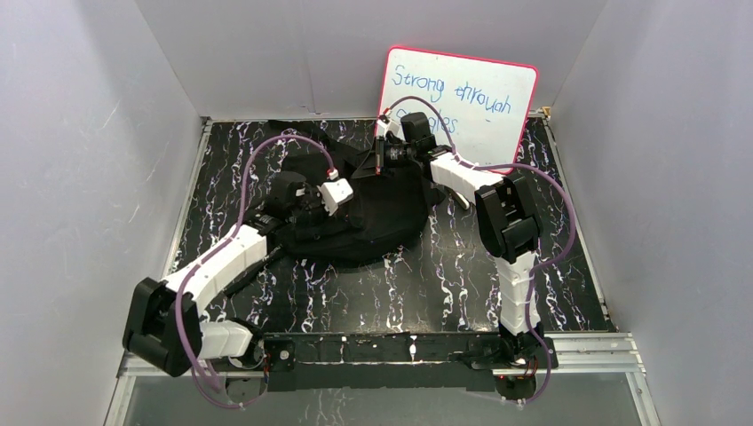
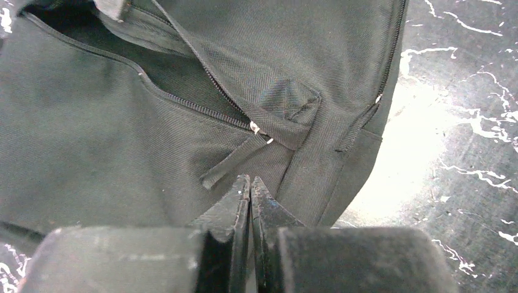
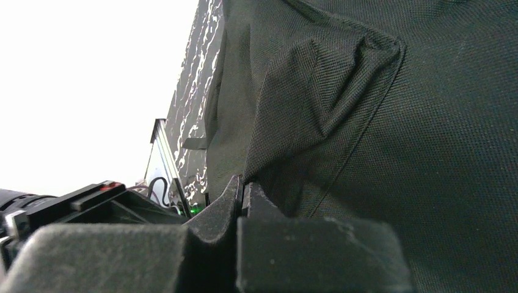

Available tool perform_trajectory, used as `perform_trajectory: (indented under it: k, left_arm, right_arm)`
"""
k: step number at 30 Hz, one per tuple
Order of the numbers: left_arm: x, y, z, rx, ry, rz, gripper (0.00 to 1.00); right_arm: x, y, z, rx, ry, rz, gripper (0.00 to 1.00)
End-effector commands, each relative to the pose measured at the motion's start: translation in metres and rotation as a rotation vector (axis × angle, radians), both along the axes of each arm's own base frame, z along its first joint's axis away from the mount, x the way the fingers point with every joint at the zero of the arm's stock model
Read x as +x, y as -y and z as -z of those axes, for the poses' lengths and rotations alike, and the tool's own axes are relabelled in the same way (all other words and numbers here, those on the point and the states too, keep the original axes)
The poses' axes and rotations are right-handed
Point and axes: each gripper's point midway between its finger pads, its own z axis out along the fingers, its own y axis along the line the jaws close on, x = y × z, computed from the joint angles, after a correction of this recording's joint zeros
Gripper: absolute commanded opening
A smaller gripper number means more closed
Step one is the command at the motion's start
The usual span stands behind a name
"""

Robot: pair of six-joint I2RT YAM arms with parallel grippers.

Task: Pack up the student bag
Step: Zip the student bag at the center of the board.

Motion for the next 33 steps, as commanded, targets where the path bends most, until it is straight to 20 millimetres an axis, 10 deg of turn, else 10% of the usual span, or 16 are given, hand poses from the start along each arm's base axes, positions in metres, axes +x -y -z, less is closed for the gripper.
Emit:
perform_trajectory:
  k: [1, 3, 8, 24, 33]
  left_arm:
    - [-0.007, -0.006, -0.031, -0.02, 0.063, -0.012, 0.0]
    - [-0.007, -0.01, -0.031, -0.013, 0.081, -0.025, 0.03]
    - [0.002, -0.01, -0.03, -0.009, 0.118, -0.037, 0.54]
    - [0.016, 0.013, 0.007, 0.051, 0.051, 0.129, 0.5]
    - [0.015, 0.012, 0.012, 0.058, 0.038, 0.124, 0.2]
  right_arm:
    - [-0.006, -0.001, -0.049, 0.076, 0.103, -0.031, 0.01]
    - [-0.006, -0.001, -0.049, 0.078, 0.1, -0.033, 0.02]
    - [-0.006, -0.001, -0.047, 0.08, 0.093, -0.034, 0.01]
    - [-0.009, -0.001, -0.045, 0.088, 0.09, -0.044, 0.01]
    - [-0.01, 0.0, -0.045, 0.094, 0.085, -0.044, 0.01]
